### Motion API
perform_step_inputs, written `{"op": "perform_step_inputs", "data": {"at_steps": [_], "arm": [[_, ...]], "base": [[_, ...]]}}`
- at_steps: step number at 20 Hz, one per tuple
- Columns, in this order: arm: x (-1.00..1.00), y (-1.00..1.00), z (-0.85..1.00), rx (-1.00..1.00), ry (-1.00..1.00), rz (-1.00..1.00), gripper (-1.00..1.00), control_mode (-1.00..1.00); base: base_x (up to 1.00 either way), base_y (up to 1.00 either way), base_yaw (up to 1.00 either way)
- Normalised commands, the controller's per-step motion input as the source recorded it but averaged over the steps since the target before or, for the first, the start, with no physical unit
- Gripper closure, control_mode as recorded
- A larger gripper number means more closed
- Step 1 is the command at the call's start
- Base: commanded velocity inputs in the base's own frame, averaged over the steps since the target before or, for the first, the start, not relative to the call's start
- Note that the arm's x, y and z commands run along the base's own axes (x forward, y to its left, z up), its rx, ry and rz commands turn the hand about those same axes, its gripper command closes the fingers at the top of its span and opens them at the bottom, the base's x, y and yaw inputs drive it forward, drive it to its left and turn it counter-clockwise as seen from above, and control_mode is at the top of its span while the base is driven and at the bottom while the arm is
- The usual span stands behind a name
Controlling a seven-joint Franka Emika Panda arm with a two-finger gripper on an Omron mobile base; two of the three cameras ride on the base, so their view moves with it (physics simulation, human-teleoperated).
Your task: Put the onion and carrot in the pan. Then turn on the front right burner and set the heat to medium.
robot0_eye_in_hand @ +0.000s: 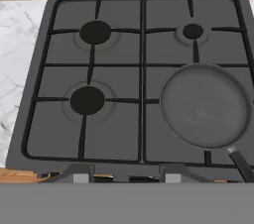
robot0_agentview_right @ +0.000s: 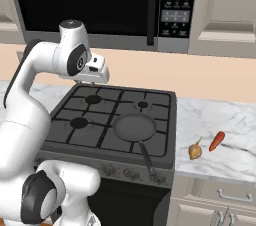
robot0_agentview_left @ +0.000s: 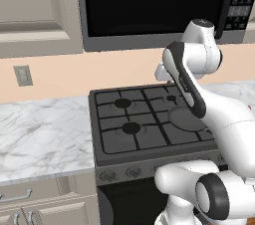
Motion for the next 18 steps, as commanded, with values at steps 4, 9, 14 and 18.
{"op": "perform_step_inputs", "data": {"at_steps": [4, 9, 14, 18], "arm": [[-0.2, 0.0, 0.0, 0.0, 0.0, -0.01, -1.0, -1.0], [-0.33, -0.27, 0.0, 0.0, 0.0, -0.03, -1.0, -1.0], [-0.03, -0.51, 0.0, 0.0, 0.0, 0.0, -1.0, -1.0], [0.0, -0.51, 0.0, 0.0, 0.02, 0.0, -1.0, -1.0]], "base": [[0.0, 0.0, 0.0], [0.0, 0.0, 0.0], [0.0, 0.0, 0.0], [0.0, 0.0, 0.0]]}}
